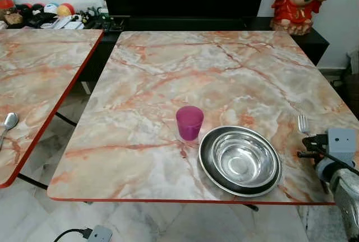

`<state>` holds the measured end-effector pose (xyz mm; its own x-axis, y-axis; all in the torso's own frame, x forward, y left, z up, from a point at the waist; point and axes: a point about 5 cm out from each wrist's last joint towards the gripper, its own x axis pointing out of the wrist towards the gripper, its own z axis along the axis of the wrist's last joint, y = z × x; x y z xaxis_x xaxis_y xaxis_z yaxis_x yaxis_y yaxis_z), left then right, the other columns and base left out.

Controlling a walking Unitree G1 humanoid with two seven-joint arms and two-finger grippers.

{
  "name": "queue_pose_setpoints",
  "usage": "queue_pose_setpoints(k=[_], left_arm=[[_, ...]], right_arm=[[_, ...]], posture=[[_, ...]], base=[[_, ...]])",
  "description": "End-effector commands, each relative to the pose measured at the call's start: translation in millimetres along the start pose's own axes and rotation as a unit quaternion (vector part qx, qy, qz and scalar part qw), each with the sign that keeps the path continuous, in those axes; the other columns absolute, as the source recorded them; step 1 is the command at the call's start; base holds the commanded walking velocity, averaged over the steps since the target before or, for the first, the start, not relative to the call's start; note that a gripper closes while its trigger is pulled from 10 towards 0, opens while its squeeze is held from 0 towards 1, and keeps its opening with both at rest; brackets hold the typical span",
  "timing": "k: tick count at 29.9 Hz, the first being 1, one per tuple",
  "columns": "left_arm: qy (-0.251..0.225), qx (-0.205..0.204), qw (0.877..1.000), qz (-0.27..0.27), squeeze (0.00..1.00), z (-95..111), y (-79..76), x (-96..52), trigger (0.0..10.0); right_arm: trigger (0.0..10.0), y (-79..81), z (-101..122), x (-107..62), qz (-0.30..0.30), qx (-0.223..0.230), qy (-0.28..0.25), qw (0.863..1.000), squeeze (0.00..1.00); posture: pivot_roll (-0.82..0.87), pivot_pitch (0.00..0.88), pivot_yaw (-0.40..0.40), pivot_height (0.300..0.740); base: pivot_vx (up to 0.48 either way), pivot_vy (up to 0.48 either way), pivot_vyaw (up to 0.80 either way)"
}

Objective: Setting the table

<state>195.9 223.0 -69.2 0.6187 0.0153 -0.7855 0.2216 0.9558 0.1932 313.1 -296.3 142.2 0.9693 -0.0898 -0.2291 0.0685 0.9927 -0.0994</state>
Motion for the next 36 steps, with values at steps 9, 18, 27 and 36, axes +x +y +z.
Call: queue_pose_setpoints(k=[9, 18, 27, 36], left_arm=[[0.008, -0.007, 1.000, -0.002, 0.00, -3.7, 2.1, -1.0, 10.0], [0.009, -0.009, 1.000, -0.004, 0.00, -4.8, 1.2, -1.2, 10.0], [0.007, -0.008, 1.000, -0.007, 0.00, -3.3, -0.6, -0.6, 10.0], [0.009, -0.008, 1.000, -0.007, 0.00, -4.5, -0.3, -0.9, 10.0]], right_arm=[[10.0, 3.4, 3.7, 21.7, 0.015, 0.025, -0.004, 1.000, 0.00], [10.0, 11.5, -0.8, 30.6, 0.024, 0.028, 0.001, 0.999, 0.00], [10.0, 16.5, -4.8, 34.0, 0.019, 0.039, 0.002, 0.999, 0.00], [10.0, 15.9, -10.8, 35.7, 0.003, 0.045, 0.017, 0.999, 0.00]], posture=[[-0.05, 0.162, 0.041, 0.740], [-0.05, 0.160, 0.041, 0.740], [-0.05, 0.157, 0.039, 0.740], [-0.04, 0.158, 0.038, 0.740]], base=[[0.000, 0.000, 0.00], [0.000, 0.000, 0.00], [0.000, 0.000, 0.00], [0.000, 0.000, 0.00]])
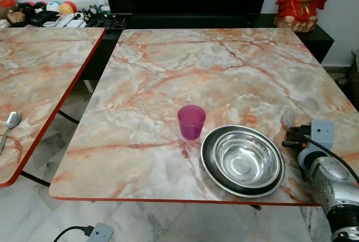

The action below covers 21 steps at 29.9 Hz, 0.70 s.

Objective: Setting the table

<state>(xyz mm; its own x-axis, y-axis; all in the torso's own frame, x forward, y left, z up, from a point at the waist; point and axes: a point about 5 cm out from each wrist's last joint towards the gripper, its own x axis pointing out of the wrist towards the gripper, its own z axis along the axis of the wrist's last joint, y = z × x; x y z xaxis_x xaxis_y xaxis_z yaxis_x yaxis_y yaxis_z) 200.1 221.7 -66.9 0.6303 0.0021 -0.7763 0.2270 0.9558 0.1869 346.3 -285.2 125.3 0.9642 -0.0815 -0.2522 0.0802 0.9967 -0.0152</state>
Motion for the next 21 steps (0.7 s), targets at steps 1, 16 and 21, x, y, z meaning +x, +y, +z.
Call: queue_pose_setpoints(k=[1, 16, 21], left_arm=[[0.018, -0.008, 1.000, -0.002, 0.00, -9.8, -0.3, -1.9, 10.0], [0.018, -0.009, 1.000, -0.001, 0.00, -9.5, 0.7, -1.9, 10.0], [0.020, -0.010, 1.000, -0.001, 0.00, -10.9, 0.1, -2.2, 10.0]], right_arm=[[10.0, 1.0, -3.5, 0.8, -0.001, 0.003, 0.005, 1.000, 0.00], [10.0, 6.1, -7.5, 1.1, 0.014, -0.046, 0.027, 0.998, 0.00], [10.0, 7.2, -11.0, 0.0, 0.009, -0.044, 0.032, 0.998, 0.00]], posture=[[-0.04, 0.158, 0.038, 0.740], [-0.04, 0.160, 0.037, 0.740], [-0.04, 0.160, 0.037, 0.740]], base=[[0.000, 0.000, 0.00], [0.000, 0.000, 0.00], [0.000, 0.000, 0.00]])
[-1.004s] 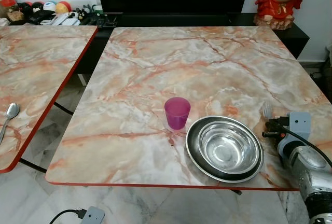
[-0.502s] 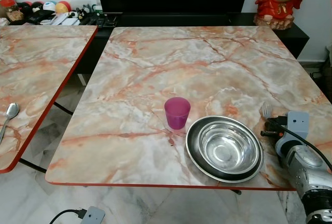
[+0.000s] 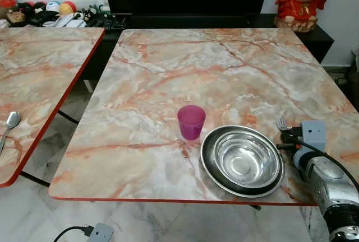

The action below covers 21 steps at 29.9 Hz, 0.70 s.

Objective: Setting the table

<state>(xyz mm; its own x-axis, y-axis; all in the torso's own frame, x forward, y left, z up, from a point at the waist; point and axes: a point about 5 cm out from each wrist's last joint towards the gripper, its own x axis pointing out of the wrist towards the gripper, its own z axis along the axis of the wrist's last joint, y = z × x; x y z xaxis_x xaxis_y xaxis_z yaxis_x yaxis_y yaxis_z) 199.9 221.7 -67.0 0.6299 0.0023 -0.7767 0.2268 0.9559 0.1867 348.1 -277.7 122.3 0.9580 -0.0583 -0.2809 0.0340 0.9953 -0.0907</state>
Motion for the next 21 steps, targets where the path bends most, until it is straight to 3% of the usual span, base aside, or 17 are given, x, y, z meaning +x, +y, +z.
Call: queue_pose_setpoints(k=[1, 6, 7, 8, 21], left_arm=[[0.020, -0.010, 1.000, -0.001, 0.00, -10.7, 0.1, -2.1, 10.0], [0.021, -0.011, 1.000, 0.000, 0.00, -11.3, 0.6, -2.4, 10.0], [0.020, -0.011, 1.000, 0.000, 0.00, -11.3, 0.9, -2.4, 10.0], [0.020, -0.011, 1.000, 0.000, 0.00, -11.3, 0.9, -2.4, 10.0], [0.021, -0.011, 1.000, 0.000, 0.00, -11.7, 0.4, -2.4, 10.0]], right_arm=[[10.0, 0.3, -8.5, -1.6, -0.002, -0.002, 0.018, 1.000, 0.00], [10.0, 1.5, -11.3, -2.2, 0.000, -0.001, 0.021, 1.000, 0.00], [10.0, 1.6, -11.4, -2.2, 0.000, -0.001, 0.021, 1.000, 0.11], [10.0, 1.7, -11.2, -2.2, 0.000, -0.002, 0.021, 1.000, 0.41], [10.0, 4.2, -8.3, -1.4, 0.006, -0.005, 0.019, 1.000, 0.38]], posture=[[-0.04, 0.160, 0.037, 0.740], [-0.04, 0.162, 0.036, 0.740], [-0.04, 0.162, 0.036, 0.740], [-0.04, 0.163, 0.036, 0.740], [-0.04, 0.162, 0.034, 0.740]], base=[[0.000, 0.000, 0.00], [0.000, 0.000, 0.00], [0.000, 0.000, 0.00], [0.000, 0.000, 0.00], [0.000, 0.000, 0.00]])
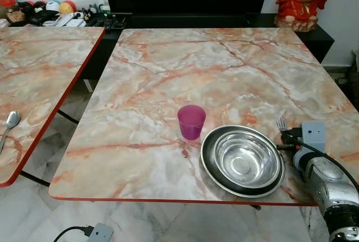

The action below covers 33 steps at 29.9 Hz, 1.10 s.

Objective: Setting the table

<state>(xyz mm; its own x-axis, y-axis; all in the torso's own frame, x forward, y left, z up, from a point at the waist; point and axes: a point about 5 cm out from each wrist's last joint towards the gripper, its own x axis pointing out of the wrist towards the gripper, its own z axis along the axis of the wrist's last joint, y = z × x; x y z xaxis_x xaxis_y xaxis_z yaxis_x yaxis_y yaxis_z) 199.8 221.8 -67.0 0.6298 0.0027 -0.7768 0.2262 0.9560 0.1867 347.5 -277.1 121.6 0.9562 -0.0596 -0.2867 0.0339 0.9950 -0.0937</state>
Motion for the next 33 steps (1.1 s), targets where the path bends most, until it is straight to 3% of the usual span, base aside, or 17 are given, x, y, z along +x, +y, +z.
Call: queue_pose_setpoints(k=[1, 5, 6, 9, 10, 11, 13, 14, 15, 33], left_arm=[[0.021, -0.011, 1.000, 0.000, 0.00, -11.7, 0.3, -2.4, 10.0], [0.021, -0.011, 1.000, 0.000, 0.00, -11.6, 0.2, -2.3, 10.0], [0.021, -0.011, 1.000, 0.000, 0.00, -11.5, 0.0, -2.3, 10.0], [0.021, -0.011, 1.000, 0.000, 0.00, -11.6, -0.2, -2.3, 10.0], [0.021, -0.011, 1.000, 0.000, 0.00, -11.7, -0.2, -2.3, 10.0], [0.021, -0.011, 1.000, 0.000, 0.00, -11.7, -0.1, -2.3, 10.0], [0.021, -0.010, 1.000, -0.001, 0.00, -11.8, -0.6, -2.3, 10.0], [0.021, -0.010, 1.000, -0.001, 0.00, -11.8, -0.6, -2.3, 10.0], [0.021, -0.011, 1.000, 0.000, 0.00, -11.8, -0.5, -2.3, 10.0], [0.022, -0.010, 1.000, 0.000, 0.00, -11.4, -0.6, -2.1, 10.0]], right_arm=[[10.0, 3.4, -7.6, -0.9, 0.006, -0.003, 0.016, 1.000, 0.40], [10.0, 3.5, -7.7, -0.8, 0.005, -0.003, 0.017, 1.000, 0.45], [10.0, 4.3, -8.2, -0.8, 0.008, -0.004, 0.017, 1.000, 0.93], [10.0, 5.0, -9.4, -0.7, 0.008, -0.007, 0.020, 1.000, 0.90], [10.0, 5.2, -9.6, -0.6, 0.007, -0.007, 0.021, 1.000, 0.83], [10.0, 5.5, -9.8, -0.5, 0.007, -0.007, 0.021, 1.000, 0.83], [10.0, 6.0, -10.8, -0.3, 0.008, -0.008, 0.023, 1.000, 0.07], [10.0, 6.0, -10.8, -0.3, 0.008, -0.008, 0.023, 1.000, 0.07], [10.0, 6.2, -10.8, -0.1, 0.007, -0.009, 0.023, 1.000, 0.00], [10.0, 17.4, -6.3, 0.8, 0.044, -0.018, 0.006, 0.999, 0.00]], posture=[[-0.04, 0.162, 0.034, 0.740], [-0.04, 0.162, 0.034, 0.740], [-0.04, 0.162, 0.033, 0.740], [-0.04, 0.163, 0.033, 0.740], [-0.04, 0.163, 0.033, 0.740], [-0.04, 0.163, 0.033, 0.740], [-0.04, 0.163, 0.032, 0.740], [-0.04, 0.163, 0.032, 0.740], [-0.04, 0.164, 0.032, 0.740], [-0.04, 0.163, 0.031, 0.740]], base=[[0.000, 0.000, 0.00], [0.000, 0.000, 0.00], [0.000, 0.000, 0.00], [0.000, 0.000, 0.00], [0.000, 0.000, 0.00], [0.000, 0.000, 0.00], [0.000, 0.000, 0.00], [0.000, 0.000, 0.00], [0.000, 0.000, 0.00], [0.000, 0.000, 0.00]])
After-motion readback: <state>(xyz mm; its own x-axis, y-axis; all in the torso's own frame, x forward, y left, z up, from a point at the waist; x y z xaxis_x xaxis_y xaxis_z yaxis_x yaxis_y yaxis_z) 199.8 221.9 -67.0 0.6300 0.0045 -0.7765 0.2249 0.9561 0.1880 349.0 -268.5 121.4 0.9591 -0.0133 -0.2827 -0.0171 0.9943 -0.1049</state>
